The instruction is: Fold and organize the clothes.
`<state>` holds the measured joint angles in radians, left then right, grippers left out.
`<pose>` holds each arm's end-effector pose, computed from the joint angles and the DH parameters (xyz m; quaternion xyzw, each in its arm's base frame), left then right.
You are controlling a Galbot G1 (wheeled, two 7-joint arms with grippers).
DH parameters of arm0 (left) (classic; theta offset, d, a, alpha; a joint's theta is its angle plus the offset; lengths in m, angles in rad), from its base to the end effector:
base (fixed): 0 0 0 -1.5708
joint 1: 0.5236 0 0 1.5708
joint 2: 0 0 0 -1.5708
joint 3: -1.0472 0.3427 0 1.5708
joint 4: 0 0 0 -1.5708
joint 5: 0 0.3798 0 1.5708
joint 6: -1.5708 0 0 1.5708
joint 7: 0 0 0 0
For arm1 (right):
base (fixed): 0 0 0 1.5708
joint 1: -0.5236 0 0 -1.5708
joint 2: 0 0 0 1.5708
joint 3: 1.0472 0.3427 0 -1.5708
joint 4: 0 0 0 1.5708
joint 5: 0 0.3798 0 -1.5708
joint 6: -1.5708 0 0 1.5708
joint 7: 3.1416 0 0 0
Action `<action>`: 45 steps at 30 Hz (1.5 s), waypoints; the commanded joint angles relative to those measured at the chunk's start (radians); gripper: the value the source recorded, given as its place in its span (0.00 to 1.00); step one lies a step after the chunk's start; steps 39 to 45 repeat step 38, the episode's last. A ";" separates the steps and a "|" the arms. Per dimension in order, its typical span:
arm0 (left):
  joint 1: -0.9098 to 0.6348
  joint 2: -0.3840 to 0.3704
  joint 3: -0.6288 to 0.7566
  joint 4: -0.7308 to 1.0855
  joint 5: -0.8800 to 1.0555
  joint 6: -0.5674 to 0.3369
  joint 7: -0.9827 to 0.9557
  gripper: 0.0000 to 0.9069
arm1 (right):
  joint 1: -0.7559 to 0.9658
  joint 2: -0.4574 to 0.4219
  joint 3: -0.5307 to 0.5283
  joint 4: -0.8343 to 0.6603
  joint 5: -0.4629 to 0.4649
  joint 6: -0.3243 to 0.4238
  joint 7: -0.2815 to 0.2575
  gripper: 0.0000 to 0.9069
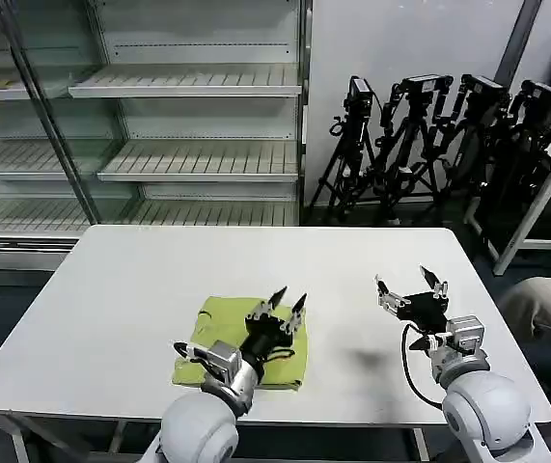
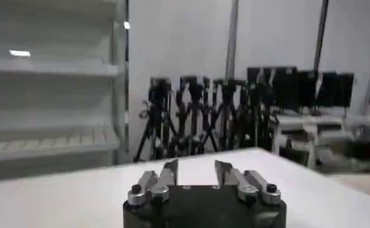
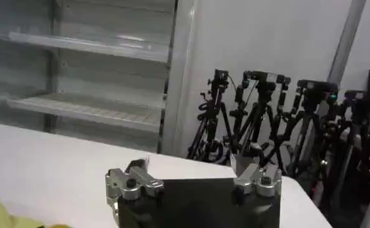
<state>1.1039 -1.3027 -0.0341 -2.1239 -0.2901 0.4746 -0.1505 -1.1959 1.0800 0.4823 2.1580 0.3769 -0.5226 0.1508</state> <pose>0.2747 -0.1086 -0.1942 -0.2342 -0.9702 0.0085 0.0619 0.2942 -0.0508 -0.1683 0.0535 -0.9930 0.0790 0.0690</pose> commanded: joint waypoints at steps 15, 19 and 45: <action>0.067 0.213 -0.684 0.300 0.059 -0.337 0.325 1.00 | 0.073 0.077 -0.057 -0.116 -0.127 0.080 -0.039 1.00; 0.065 0.196 -0.679 0.297 0.062 -0.339 0.327 1.00 | 0.072 0.080 -0.055 -0.117 -0.135 0.086 -0.034 1.00; 0.067 0.124 -0.686 0.276 0.136 -0.429 0.355 1.00 | 0.106 0.112 -0.140 -0.183 -0.254 0.210 -0.007 1.00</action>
